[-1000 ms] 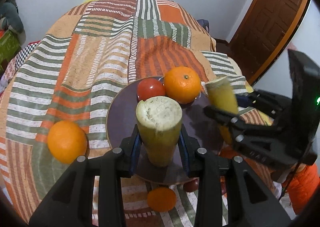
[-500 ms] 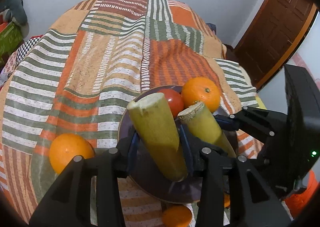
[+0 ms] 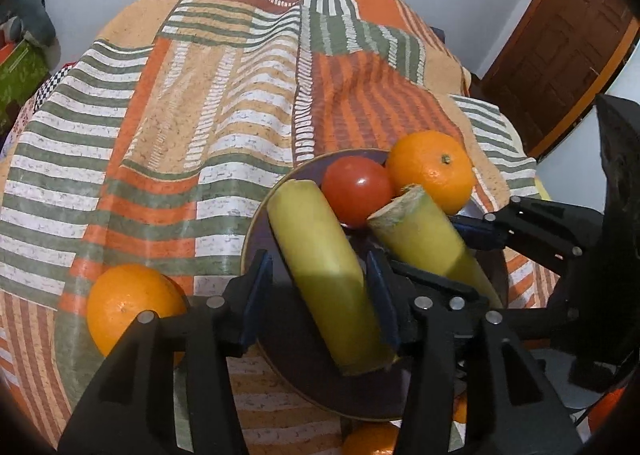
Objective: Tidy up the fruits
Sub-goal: 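Carry both stalks onto the purple plate and open both tools, then grasp a large orange with the left tool while the right tool grasps a red tomato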
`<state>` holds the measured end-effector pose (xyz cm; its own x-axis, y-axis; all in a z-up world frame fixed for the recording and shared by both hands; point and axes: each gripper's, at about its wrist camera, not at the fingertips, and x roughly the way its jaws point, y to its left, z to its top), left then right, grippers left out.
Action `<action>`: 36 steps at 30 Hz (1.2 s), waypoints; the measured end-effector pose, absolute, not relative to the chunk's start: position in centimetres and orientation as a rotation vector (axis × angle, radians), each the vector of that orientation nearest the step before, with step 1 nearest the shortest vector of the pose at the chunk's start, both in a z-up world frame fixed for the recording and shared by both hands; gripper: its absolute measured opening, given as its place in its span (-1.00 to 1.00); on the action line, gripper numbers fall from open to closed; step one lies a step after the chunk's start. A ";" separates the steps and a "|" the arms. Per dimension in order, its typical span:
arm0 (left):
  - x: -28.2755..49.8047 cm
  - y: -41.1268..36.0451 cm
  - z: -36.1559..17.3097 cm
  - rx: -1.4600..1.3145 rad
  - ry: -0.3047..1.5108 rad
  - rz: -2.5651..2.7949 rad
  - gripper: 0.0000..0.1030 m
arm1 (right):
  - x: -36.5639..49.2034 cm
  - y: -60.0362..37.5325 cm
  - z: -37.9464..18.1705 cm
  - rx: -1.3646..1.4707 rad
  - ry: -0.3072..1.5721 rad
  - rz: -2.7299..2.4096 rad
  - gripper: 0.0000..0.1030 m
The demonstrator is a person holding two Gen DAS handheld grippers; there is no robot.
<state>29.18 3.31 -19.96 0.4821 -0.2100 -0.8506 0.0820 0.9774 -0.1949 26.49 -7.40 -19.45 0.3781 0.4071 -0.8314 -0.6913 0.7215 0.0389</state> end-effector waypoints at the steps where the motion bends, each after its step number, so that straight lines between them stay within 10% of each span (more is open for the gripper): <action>1: 29.1 3.3 -19.8 -0.124 1.050 -0.173 -0.04 | 26.4 -7.4 -19.3 -0.349 0.941 0.717 -0.33; 36: 17.5 7.4 -14.3 -0.031 0.937 -0.045 0.49 | 17.5 -17.5 -15.5 -0.126 0.866 0.542 0.11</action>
<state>17.50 7.36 -14.32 0.5914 -0.0523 -0.8047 0.0254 0.9986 -0.0463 17.53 -17.45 -15.46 0.5222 0.4015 -0.7524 -0.5015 0.8582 0.1099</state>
